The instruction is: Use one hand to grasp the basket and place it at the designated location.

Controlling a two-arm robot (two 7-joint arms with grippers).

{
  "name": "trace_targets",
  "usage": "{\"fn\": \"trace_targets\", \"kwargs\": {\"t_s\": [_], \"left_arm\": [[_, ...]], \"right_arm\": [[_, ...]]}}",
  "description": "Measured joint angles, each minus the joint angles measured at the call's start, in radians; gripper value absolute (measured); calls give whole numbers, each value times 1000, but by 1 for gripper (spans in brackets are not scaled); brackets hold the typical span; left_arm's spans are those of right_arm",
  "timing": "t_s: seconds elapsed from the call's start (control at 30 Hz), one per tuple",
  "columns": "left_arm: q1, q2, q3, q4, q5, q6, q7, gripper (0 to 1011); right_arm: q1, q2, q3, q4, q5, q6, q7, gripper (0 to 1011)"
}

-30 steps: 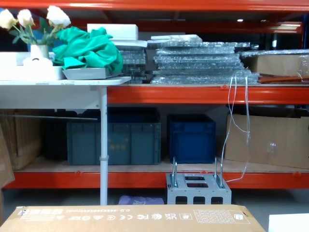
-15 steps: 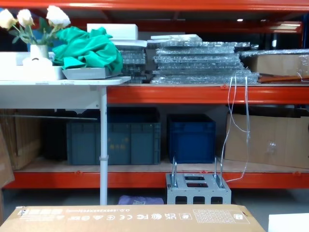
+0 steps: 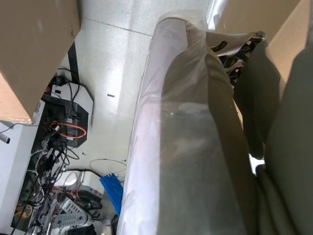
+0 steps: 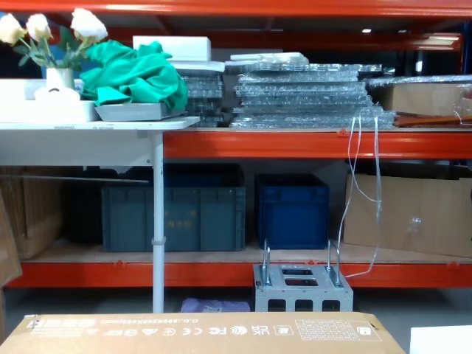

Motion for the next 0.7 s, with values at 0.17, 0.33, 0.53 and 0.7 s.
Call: {"fn": "trace_targets", "kwargs": {"t_s": [0.17, 0.33, 0.53, 0.7], "left_arm": [[0, 0, 0, 0, 0, 0, 0, 0], [0, 0, 0, 0, 0, 0, 0, 0], [0, 0, 0, 0, 0, 0, 0, 0], [0, 0, 0, 0, 0, 0, 0, 0]], "right_arm": [[20, -25, -15, 19, 4, -31, 3, 232], [36, -59, -34, 35, 11, -73, 13, 232], [53, -116, -58, 60, 26, -136, 26, 232], [67, -158, -76, 78, 42, -191, 26, 232]]}}
